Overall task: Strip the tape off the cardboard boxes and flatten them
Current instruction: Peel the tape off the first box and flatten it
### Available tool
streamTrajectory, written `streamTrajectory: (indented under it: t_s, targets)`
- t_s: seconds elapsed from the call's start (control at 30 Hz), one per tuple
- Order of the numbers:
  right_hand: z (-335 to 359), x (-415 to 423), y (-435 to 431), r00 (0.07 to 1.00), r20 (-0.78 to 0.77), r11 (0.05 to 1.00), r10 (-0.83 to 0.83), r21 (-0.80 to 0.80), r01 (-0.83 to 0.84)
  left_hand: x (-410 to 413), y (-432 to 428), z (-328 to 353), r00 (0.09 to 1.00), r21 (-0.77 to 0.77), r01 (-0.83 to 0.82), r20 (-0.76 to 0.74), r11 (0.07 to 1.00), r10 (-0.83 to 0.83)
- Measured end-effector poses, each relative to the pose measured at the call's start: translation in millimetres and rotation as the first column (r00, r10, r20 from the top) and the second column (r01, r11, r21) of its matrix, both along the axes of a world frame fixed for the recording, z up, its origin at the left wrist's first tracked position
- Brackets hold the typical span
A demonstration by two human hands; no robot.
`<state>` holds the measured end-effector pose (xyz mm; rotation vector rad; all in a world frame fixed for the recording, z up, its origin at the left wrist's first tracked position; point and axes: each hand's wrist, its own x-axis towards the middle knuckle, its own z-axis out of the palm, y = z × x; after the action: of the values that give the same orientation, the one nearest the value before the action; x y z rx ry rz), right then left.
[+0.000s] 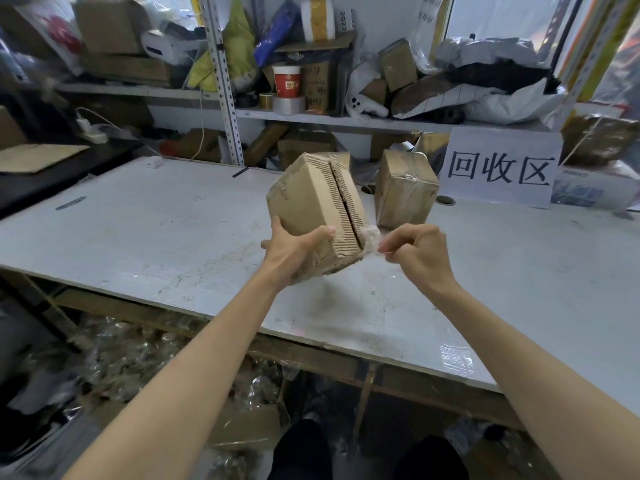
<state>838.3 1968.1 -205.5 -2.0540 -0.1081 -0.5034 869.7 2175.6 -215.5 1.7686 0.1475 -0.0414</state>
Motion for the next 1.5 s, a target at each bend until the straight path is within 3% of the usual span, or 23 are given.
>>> streamTrajectory:
  t_s: [0.1, 0.3, 0.43, 0.6, 0.73, 0.83, 0.93, 1.17, 1.37, 1.5]
  targets:
    - [-1.0, 0.6, -0.4, 0.998, -0.056, 0.993, 0.020, -0.116, -0.027, -3.9, -1.3, -1.4, 0.999, -0.024, 0.051, 0.015, 0.998, -0.050]
    - [-8.9, 1.1, 3.1, 0.998, -0.060, 0.994, -0.004, -0.107, -0.002, -5.7, -3.8, -12.7, 0.989, -0.127, 0.150, 0.020, 0.981, -0.148]
    - [-7.8, 1.1, 14.5, 0.998, -0.004, 0.995, 0.059, -0.076, -0.059, -3.3, -15.4, -13.2, 1.000, 0.011, -0.007, 0.001, 1.000, 0.007]
    - [-6.4, 3.5, 14.6, 0.977, -0.047, 0.974, 0.209, -0.074, -0.212, 2.5, -18.0, -14.3, 0.989, 0.135, -0.124, 0.100, 0.983, 0.111]
    - [-8.5, 2.2, 8.5, 0.991, -0.062, 0.986, 0.118, -0.115, -0.124, 8.4, -7.6, -14.2, 0.982, 0.127, -0.165, 0.110, 0.978, 0.152]
    - [-8.7, 2.3, -17.8, 0.998, -0.032, 0.992, -0.058, -0.118, 0.054, 12.3, 2.0, -13.8, 0.988, 0.088, -0.127, 0.097, 0.988, 0.118]
    - [-8.6, 1.1, -35.7, 0.994, -0.059, 0.987, -0.087, -0.143, 0.078, 13.6, 3.8, -14.1, 0.994, 0.095, -0.070, 0.095, 0.993, 0.061]
    - [-17.5, 11.7, -6.3, 0.982, -0.185, 0.999, 0.034, 0.005, -0.034, 5.5, 4.1, -15.7, 0.996, 0.089, 0.005, 0.089, 0.996, -0.013]
    - [-19.6, 13.2, 9.5, 0.950, -0.215, 0.966, 0.227, -0.075, -0.247, 3.4, 3.8, -7.1, 0.993, 0.142, 0.073, 0.081, 0.987, -0.086]
    - [-26.3, 8.0, 7.4, 0.956, -0.213, 0.972, 0.202, 0.160, -0.170, -0.4, 1.3, -5.4, 0.996, 0.216, -0.016, 0.091, 0.976, -0.004]
